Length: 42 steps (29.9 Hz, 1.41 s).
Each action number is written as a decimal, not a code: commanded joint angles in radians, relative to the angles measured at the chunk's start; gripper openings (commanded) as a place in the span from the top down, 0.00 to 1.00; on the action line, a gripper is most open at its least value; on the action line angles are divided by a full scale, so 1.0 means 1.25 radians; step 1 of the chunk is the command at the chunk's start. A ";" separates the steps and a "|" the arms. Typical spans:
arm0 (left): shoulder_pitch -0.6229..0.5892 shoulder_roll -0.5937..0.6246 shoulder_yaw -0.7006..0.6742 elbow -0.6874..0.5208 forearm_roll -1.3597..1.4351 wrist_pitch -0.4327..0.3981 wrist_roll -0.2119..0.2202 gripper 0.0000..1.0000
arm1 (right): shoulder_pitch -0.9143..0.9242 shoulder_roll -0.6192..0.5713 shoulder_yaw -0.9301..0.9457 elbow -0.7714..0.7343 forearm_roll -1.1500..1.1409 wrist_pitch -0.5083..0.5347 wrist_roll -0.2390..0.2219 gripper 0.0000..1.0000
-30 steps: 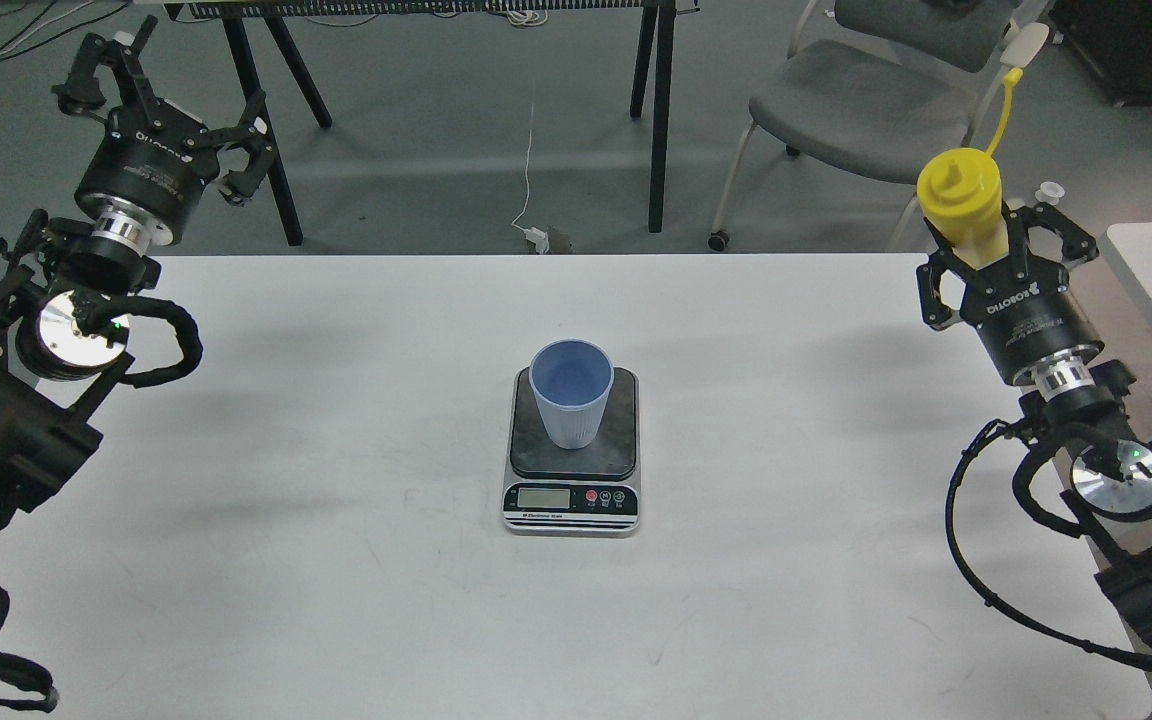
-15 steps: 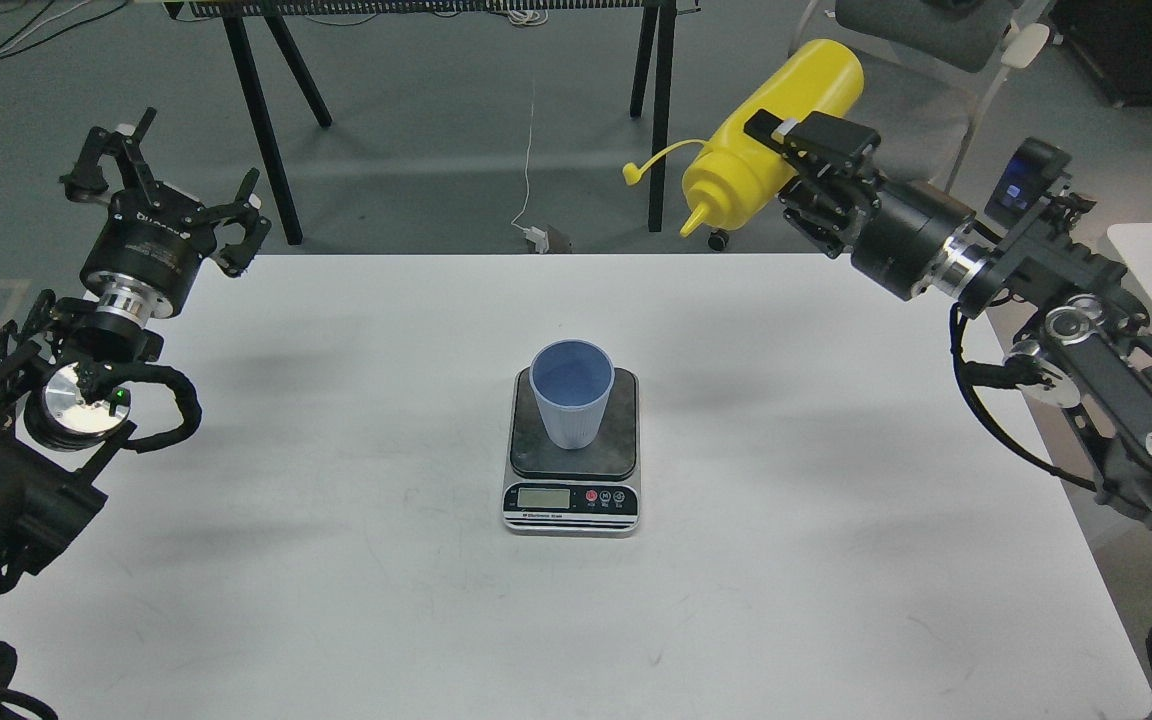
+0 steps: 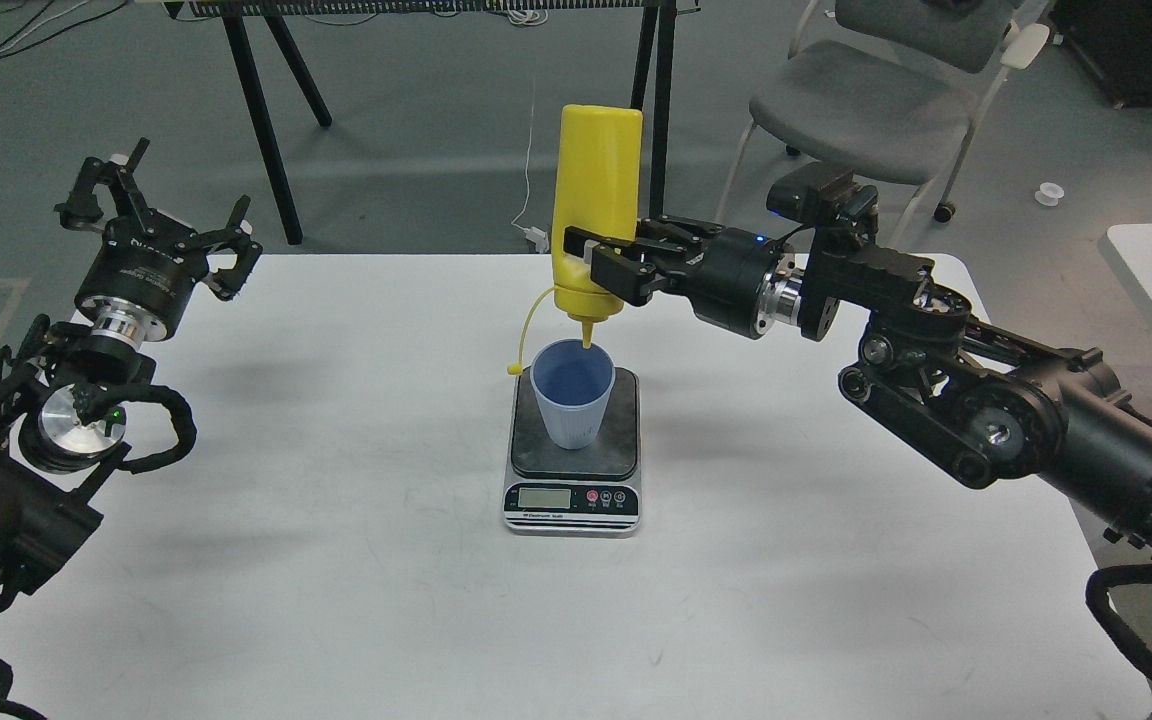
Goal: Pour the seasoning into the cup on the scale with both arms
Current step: 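Tilt the bottle nozzle down into the cup with the right gripper, then raise the bottle away from the cup with the right gripper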
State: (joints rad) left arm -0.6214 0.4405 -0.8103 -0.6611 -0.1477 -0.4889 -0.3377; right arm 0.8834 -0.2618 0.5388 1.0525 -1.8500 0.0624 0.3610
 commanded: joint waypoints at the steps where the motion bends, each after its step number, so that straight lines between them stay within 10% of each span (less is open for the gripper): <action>1: -0.001 0.002 0.000 -0.004 0.000 0.000 -0.001 0.01 | 0.000 0.011 -0.028 -0.005 -0.056 -0.013 0.001 0.52; 16: -0.002 0.014 -0.002 -0.018 0.000 0.000 -0.001 0.01 | 0.011 0.025 -0.014 -0.037 -0.022 -0.049 0.004 0.52; 42: -0.017 0.022 -0.003 -0.027 0.000 0.000 0.003 0.01 | -0.222 -0.285 0.099 0.034 1.363 0.265 -0.005 0.52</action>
State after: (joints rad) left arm -0.6424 0.4703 -0.8146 -0.6950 -0.1459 -0.4886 -0.3343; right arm 0.6894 -0.6170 0.6310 1.0955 -0.2679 0.3358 0.3586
